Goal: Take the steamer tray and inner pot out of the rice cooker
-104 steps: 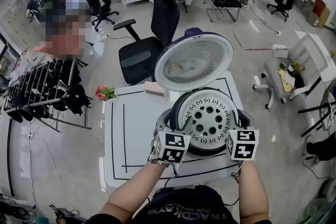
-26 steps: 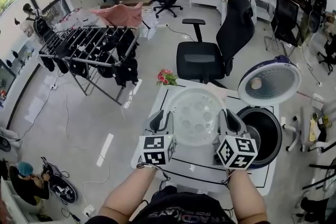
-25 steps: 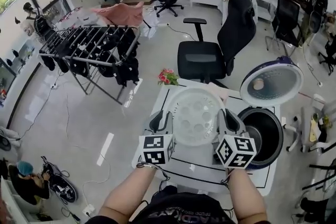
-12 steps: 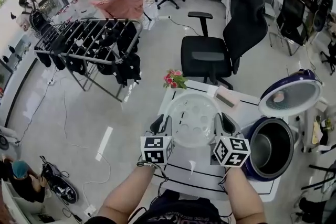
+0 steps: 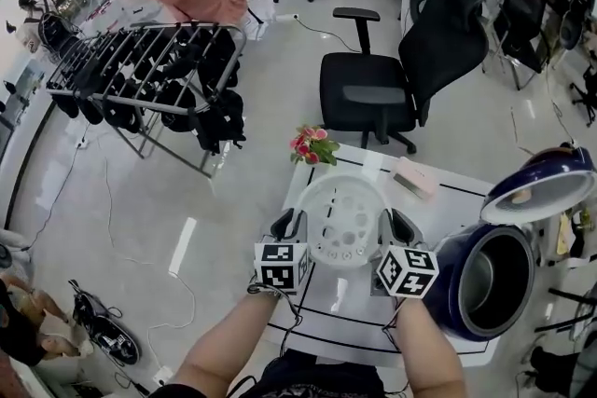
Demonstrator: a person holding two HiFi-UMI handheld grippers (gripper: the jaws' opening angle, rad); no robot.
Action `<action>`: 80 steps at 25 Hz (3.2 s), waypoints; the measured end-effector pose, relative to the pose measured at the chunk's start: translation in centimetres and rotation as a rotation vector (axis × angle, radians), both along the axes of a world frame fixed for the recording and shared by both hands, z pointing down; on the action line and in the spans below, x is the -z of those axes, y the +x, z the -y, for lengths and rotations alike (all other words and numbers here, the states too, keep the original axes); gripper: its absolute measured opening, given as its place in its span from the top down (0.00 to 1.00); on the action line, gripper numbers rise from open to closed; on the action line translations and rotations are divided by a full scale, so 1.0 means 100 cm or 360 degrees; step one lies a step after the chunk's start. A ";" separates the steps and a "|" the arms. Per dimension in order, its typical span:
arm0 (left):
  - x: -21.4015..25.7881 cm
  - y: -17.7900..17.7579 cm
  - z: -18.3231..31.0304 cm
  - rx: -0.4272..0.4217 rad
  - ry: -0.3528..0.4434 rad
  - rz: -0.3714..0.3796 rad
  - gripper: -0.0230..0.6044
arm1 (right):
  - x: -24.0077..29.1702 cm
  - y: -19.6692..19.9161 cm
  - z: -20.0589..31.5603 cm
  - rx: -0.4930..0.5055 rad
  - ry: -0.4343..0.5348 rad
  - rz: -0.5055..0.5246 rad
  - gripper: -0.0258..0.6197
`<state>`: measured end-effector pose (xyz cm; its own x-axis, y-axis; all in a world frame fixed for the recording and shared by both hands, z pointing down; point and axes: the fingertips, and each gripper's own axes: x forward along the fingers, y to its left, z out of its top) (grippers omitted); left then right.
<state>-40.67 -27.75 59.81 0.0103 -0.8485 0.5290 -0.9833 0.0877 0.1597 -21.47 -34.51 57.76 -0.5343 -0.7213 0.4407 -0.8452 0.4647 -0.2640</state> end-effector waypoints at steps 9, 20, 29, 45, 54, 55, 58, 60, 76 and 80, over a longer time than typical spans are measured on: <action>-0.039 -0.011 0.021 -0.0046 -0.0070 -0.0023 0.84 | -0.047 -0.009 0.018 -0.0038 -0.0104 -0.0057 0.87; -0.073 -0.022 0.033 -0.0070 -0.0128 -0.0044 0.84 | -0.088 -0.019 0.028 -0.0036 -0.0184 -0.0125 0.87; -0.074 -0.021 0.033 -0.0093 -0.0105 -0.0019 0.84 | -0.099 -0.018 0.024 -0.0024 -0.0187 -0.0155 0.87; 0.001 0.012 0.021 -0.0249 0.0113 -0.0009 0.65 | -0.021 -0.032 0.001 0.0090 0.0120 -0.0130 0.71; 0.072 0.072 0.000 -0.0479 0.0270 -0.0068 0.61 | 0.089 -0.006 -0.039 0.0147 0.0405 -0.0014 0.65; 0.082 0.082 0.000 -0.0516 0.0296 -0.0076 0.61 | 0.102 0.002 -0.043 0.0136 0.0439 -0.0010 0.65; 0.109 0.116 -0.005 -0.0619 0.0370 -0.0100 0.61 | 0.138 0.031 -0.059 0.0077 0.0521 0.0009 0.65; 0.129 0.140 -0.006 -0.0671 0.0420 -0.0107 0.61 | 0.159 0.050 -0.068 0.0025 0.0573 0.0007 0.65; 0.181 0.327 -0.030 -0.1168 0.0492 -0.0131 0.61 | 0.209 0.263 -0.112 -0.0581 0.0691 -0.0163 0.65; 0.171 0.356 -0.033 -0.1199 0.0447 -0.0101 0.61 | 0.201 0.314 -0.117 -0.0691 0.0631 -0.0194 0.65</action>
